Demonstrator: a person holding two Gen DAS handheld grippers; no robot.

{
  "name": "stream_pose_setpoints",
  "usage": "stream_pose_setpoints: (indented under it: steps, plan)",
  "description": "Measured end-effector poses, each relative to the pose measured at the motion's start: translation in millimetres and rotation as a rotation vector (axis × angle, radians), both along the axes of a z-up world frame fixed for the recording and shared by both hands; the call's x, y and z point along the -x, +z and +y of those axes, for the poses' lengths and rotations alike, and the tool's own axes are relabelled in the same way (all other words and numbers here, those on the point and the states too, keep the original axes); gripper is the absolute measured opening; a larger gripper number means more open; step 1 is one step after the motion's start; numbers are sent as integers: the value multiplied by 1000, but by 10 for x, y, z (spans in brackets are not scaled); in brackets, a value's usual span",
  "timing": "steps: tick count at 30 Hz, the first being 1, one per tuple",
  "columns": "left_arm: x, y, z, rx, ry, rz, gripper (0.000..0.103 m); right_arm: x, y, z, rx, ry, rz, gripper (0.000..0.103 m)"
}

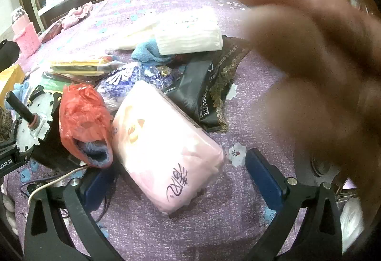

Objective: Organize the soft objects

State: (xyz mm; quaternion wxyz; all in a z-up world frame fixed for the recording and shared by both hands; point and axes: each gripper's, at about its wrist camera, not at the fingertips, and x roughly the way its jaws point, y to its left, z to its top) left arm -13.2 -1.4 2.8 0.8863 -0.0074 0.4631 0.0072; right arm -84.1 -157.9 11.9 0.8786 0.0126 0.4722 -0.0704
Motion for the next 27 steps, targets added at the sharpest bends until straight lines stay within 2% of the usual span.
stream_pose_setpoints:
  steps: [11, 15, 16, 18, 20, 22, 25, 26, 27]
  plan:
    - [-13, 14, 17, -5, -17, 19, 102, 3, 0, -3, 0, 0, 0, 103]
    - [-10, 38, 63, 18, -65, 52, 101, 1, -2, -7, 0, 0, 0, 103]
    - [30, 56, 93, 39, -72, 49, 99, 1, -1, -7, 0, 0, 0, 103]
    - [181, 121, 197, 110, -97, 22, 86, 1, -1, -8, 0, 0, 0, 103]
    - [307, 167, 306, 152, -116, 7, 80, 0, -1, -9, 0, 0, 0, 103]
    - [399, 179, 438, 209, -121, 14, 80, 1, -1, -9, 0, 0, 0, 103]
    - [491, 168, 565, 197, -96, 5, 84, 2, 4, -13, 0, 0, 0, 103]
    - [522, 162, 557, 175, -100, 2, 90, 2, 5, -15, -1, 0, 0, 103]
    - [560, 156, 514, 152, -107, 4, 102, 2, 7, -16, -1, 0, 0, 103]
